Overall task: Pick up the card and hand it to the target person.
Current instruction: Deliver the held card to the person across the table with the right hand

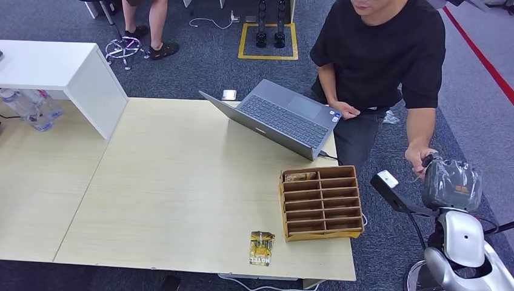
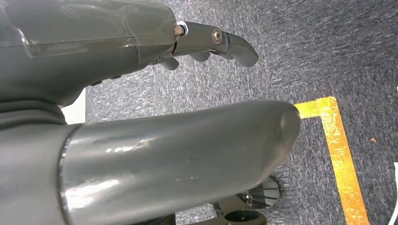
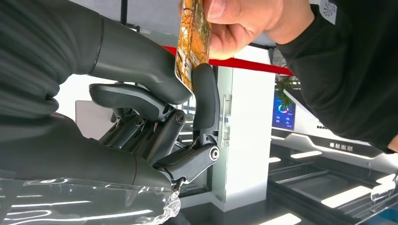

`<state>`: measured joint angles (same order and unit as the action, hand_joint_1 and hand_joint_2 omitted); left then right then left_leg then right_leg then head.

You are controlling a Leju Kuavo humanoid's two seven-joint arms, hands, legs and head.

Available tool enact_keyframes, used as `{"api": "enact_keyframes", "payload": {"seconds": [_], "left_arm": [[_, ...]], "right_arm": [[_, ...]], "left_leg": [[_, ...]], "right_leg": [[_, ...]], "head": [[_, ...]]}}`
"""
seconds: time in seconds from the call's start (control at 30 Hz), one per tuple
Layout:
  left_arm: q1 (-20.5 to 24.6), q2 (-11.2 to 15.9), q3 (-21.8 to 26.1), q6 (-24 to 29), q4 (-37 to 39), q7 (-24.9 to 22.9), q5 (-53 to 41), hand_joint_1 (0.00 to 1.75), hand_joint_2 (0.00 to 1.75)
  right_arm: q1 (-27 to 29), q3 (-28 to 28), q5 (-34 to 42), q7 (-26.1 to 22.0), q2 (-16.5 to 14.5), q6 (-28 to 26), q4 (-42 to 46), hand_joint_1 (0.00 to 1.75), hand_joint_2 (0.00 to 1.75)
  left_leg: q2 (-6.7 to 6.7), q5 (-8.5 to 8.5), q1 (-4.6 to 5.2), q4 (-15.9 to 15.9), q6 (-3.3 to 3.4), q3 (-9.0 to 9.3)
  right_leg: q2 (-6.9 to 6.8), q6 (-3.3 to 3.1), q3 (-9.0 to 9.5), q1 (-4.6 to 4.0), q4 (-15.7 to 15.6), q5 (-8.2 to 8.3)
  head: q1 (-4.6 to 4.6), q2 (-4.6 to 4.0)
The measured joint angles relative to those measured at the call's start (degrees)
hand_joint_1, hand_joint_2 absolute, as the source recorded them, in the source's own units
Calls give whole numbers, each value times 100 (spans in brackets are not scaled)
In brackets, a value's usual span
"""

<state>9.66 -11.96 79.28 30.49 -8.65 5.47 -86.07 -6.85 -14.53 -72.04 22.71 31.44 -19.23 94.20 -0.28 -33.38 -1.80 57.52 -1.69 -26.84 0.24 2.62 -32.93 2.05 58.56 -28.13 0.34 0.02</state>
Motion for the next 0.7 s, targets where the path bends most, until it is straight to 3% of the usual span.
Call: {"api": "enact_keyframes", "payload": {"seconds": [0.07,0.1,0.7], "left_arm": [[0,1,-13,0,0,1,0,0,0],[0,1,-20,0,0,1,0,0,0],[-1,2,-88,2,0,-26,0,0,0]], "right_arm": [[5,0,2,8,-8,1,-34,9,175],[9,0,3,11,-13,4,-46,0,175],[67,-49,0,160,-45,106,-178,0,175]], "left_leg": [[0,0,0,0,0,0],[0,0,0,0,0,0],[0,0,0,0,0,1]], "right_leg": [[0,0,0,0,0,0],[0,0,-1,0,0,0],[1,0,0,0,0,0]], "head": [[0,0],[-1,0],[0,0]]}}
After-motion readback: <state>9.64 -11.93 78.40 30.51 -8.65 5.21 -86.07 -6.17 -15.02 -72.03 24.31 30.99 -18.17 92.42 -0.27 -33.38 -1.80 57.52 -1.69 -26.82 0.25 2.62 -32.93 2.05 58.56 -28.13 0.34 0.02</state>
